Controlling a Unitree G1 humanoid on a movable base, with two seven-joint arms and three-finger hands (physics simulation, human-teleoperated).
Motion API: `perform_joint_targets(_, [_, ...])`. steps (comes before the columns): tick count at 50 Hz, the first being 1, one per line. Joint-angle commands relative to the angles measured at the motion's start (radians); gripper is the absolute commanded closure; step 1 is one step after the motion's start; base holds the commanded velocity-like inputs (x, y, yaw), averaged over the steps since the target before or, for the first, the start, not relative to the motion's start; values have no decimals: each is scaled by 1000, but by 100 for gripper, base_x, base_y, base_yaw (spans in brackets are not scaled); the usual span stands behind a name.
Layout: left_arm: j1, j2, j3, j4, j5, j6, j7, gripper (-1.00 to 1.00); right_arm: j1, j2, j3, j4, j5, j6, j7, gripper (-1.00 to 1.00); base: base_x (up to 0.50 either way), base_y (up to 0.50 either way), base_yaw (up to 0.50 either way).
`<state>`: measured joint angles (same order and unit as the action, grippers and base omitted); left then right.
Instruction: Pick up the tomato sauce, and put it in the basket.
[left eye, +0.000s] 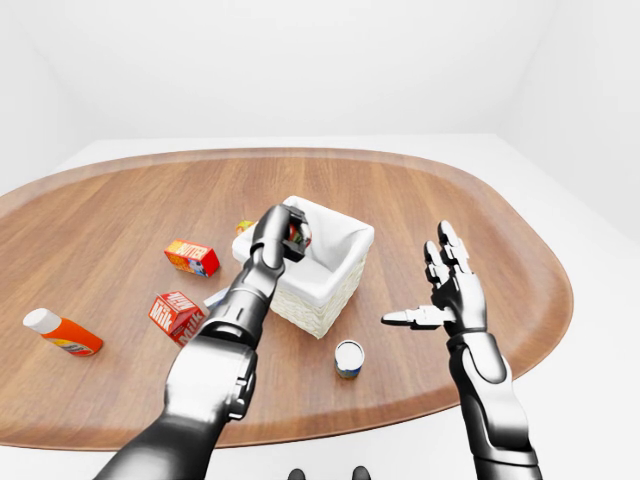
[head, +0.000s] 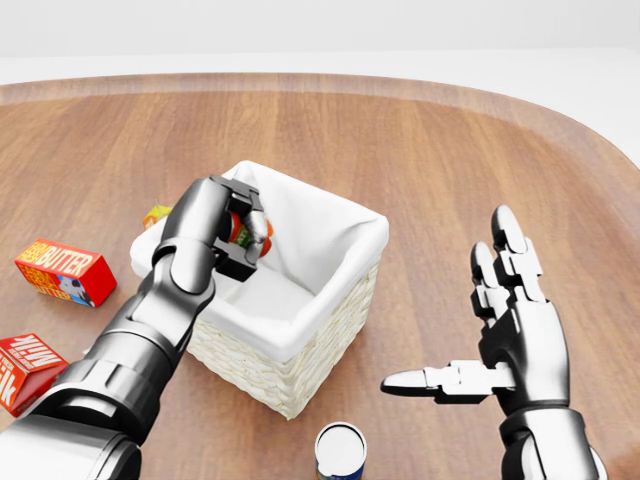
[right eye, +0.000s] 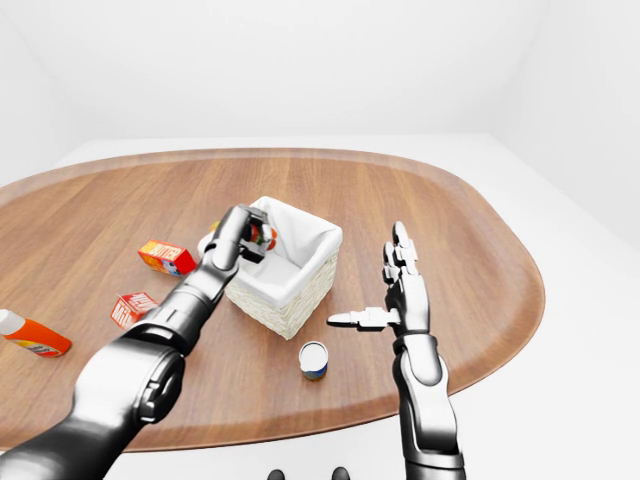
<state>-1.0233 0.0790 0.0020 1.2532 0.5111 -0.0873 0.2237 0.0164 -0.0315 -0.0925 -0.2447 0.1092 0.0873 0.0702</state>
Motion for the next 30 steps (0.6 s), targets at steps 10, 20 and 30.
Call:
perform_joint_targets(10, [-1, -7, -1, -20, 1, 0, 16, 18, -3, -1, -1, 12, -1, 0, 0, -100, 0, 0, 0])
perform_joint_targets(20, [-2, -4, 1, -13, 0, 0, 22, -100, -6, -1, 0, 7, -1, 0, -1, -100, 0, 0, 0])
perform_joint_targets(30, [0, -5, 2, -7, 3, 0, 27, -100, -1, 0, 2, 0, -1, 0, -1, -100, 0, 0, 0])
